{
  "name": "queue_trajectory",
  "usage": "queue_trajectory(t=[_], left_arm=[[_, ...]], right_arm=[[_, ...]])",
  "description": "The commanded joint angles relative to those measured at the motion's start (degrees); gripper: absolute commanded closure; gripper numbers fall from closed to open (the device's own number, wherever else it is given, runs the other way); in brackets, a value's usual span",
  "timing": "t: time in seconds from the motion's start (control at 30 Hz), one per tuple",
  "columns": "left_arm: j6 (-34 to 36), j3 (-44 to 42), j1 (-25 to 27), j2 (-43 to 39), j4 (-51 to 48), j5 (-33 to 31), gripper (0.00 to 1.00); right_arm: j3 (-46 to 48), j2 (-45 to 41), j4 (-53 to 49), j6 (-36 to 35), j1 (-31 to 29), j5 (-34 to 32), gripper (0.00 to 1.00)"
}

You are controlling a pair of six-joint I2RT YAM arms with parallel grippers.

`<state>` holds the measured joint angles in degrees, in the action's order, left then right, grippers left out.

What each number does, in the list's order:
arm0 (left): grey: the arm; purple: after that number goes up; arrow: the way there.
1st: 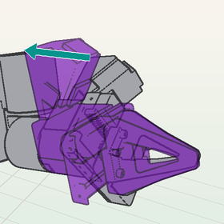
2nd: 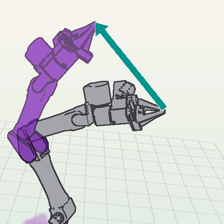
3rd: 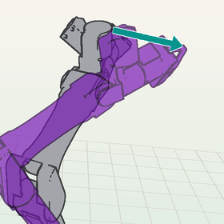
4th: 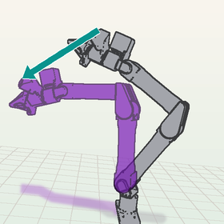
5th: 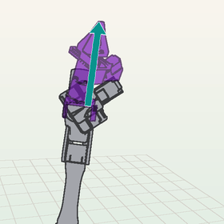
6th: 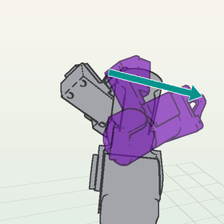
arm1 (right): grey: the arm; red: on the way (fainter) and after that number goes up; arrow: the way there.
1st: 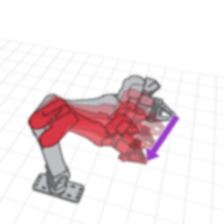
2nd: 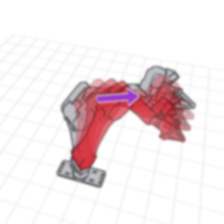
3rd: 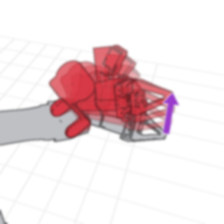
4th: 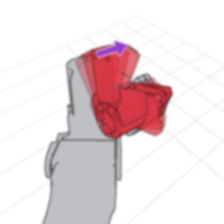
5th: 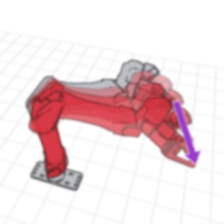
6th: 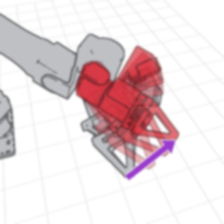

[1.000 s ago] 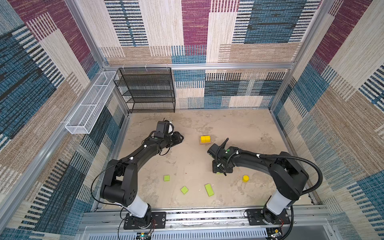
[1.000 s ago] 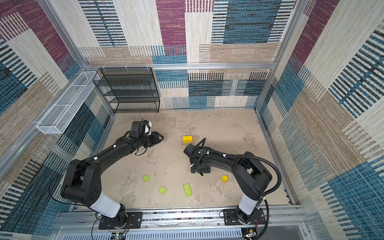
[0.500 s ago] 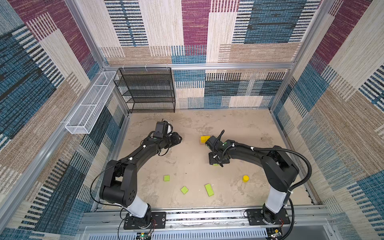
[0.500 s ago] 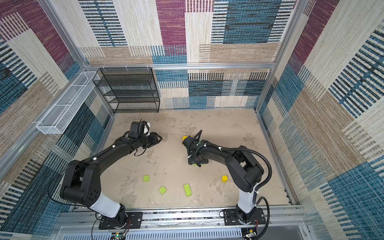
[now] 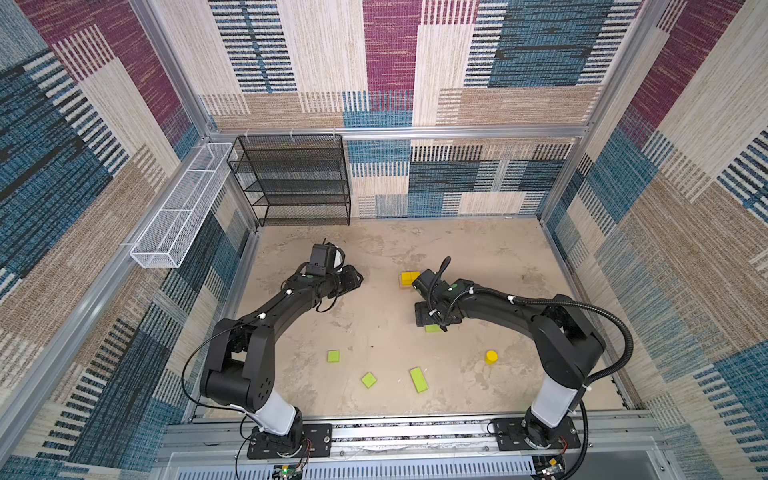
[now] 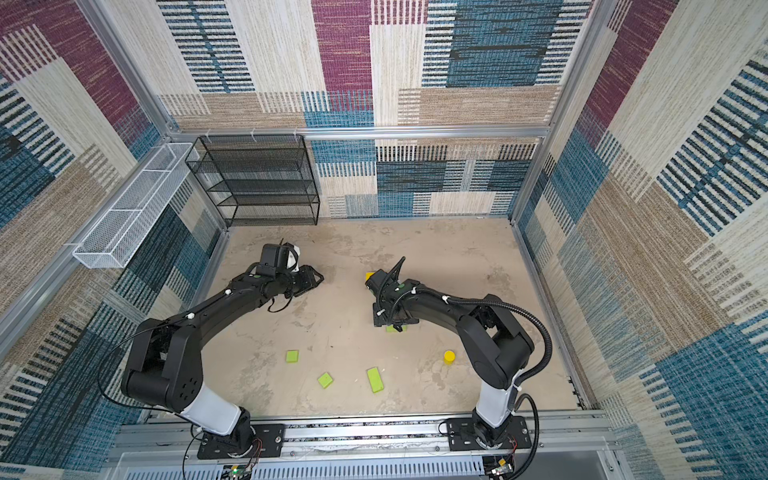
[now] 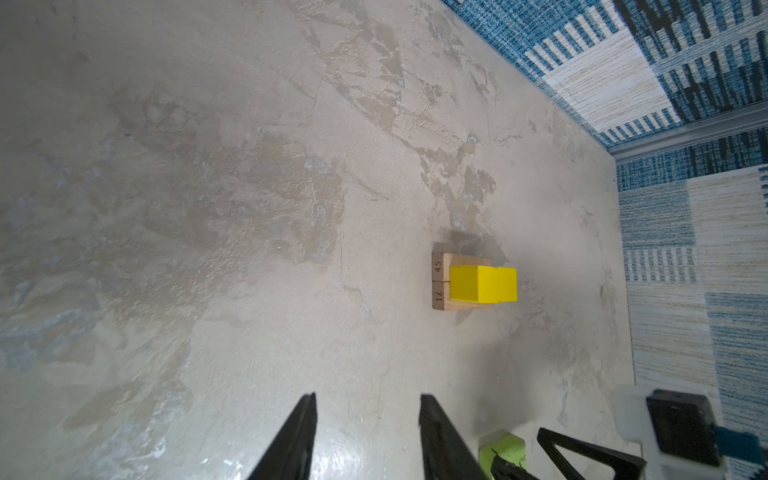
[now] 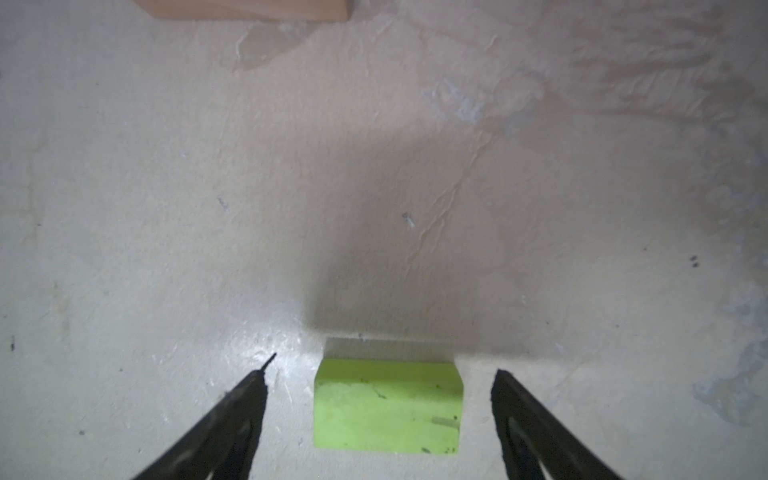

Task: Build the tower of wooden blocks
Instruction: 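Lift the green block with the right gripper and rotate it in the grip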

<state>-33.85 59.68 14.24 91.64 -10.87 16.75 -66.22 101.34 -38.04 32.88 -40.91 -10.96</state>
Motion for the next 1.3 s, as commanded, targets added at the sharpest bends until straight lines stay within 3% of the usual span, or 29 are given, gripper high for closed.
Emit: queue_trajectory(t=[0.0, 1.27], left_arm=[[1.19, 0.33, -0.10, -0.09, 0.33, 0.31, 0.55], [0.94, 0.13, -0.18, 0.16, 0.59, 0.49, 0.55]], right_arm=[[0.84, -0.69, 0.26, -0.42, 0.00, 0.45, 0.14], [2.55, -0.01, 0.51, 0.87, -0.38, 1.82, 0.22]])
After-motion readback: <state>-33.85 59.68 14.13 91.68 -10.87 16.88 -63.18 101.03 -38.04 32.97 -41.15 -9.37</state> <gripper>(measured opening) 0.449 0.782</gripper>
